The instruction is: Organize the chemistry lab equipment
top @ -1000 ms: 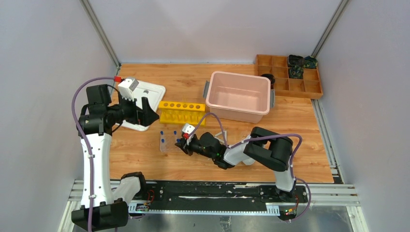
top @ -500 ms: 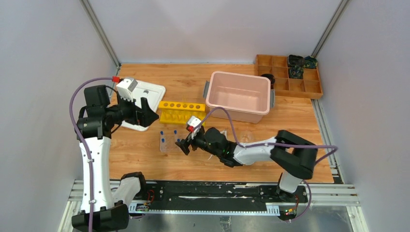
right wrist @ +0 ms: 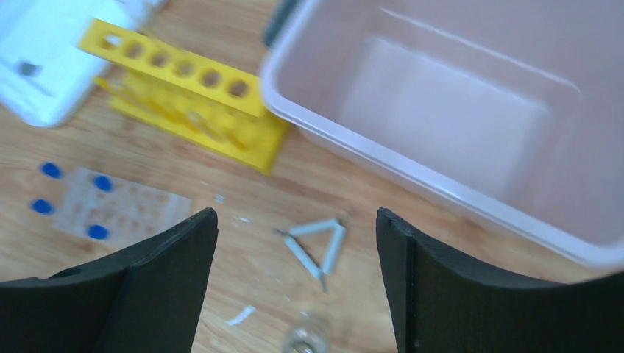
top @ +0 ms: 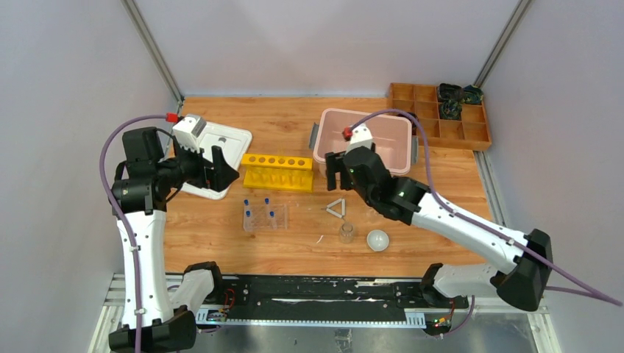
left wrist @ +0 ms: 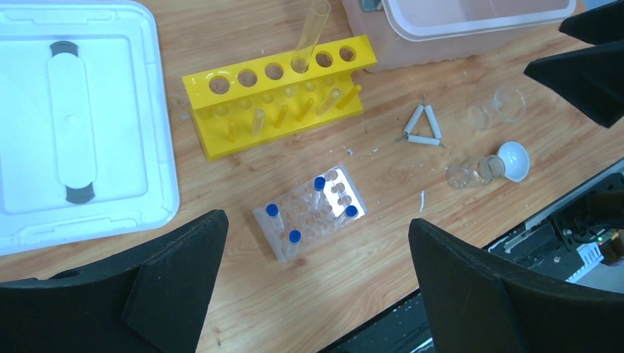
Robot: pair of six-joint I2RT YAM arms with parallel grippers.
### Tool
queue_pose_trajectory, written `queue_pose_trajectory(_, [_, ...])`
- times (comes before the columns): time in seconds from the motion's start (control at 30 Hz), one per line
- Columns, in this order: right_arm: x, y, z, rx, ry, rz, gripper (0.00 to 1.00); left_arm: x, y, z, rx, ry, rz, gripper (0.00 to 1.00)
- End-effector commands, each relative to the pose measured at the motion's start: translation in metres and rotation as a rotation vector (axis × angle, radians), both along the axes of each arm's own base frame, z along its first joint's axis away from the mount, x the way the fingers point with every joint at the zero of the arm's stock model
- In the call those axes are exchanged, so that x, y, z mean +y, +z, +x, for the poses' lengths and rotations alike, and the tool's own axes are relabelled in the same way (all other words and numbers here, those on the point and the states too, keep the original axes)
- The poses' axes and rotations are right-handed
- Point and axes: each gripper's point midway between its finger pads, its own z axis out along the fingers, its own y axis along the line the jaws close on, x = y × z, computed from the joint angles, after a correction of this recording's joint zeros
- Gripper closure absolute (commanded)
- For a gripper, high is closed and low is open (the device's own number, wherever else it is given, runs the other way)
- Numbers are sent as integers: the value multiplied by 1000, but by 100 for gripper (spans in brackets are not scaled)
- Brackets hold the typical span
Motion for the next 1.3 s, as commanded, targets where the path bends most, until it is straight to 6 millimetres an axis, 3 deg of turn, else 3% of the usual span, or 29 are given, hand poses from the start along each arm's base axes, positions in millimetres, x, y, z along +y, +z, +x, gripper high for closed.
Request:
queue_pose_trajectory(0.0, [-84, -58, -23, 251, -173, -179, 22, 1, 11, -5, -40, 5, 24, 0])
queue_pose_trajectory(0.13, [-94, -83, -32, 336, -167, -233, 34, 2, 8, -4, -27, 6, 21, 0])
queue_pose_trajectory(0.33, [-62, -118, -34, 456, -60, -259, 50, 2, 7, -6, -29, 8, 27, 0])
queue_pose_trajectory(0.53, [-29, -155, -34, 533, 83, -325, 51, 2, 6, -7, -27, 11, 29, 0])
queue_pose_trajectory(0.93, [-4, -209, -23, 549, 220, -419, 39, 2, 4, -5, -17, 5, 23, 0])
queue_pose_trajectory(1.07, [2, -220, -16, 543, 236, -440, 40, 2, 6, -4, -19, 6, 25, 0])
queue_pose_trajectory(1.27, [5, -229, -10, 528, 252, -464, 49, 2, 8, -2, -22, 4, 22, 0])
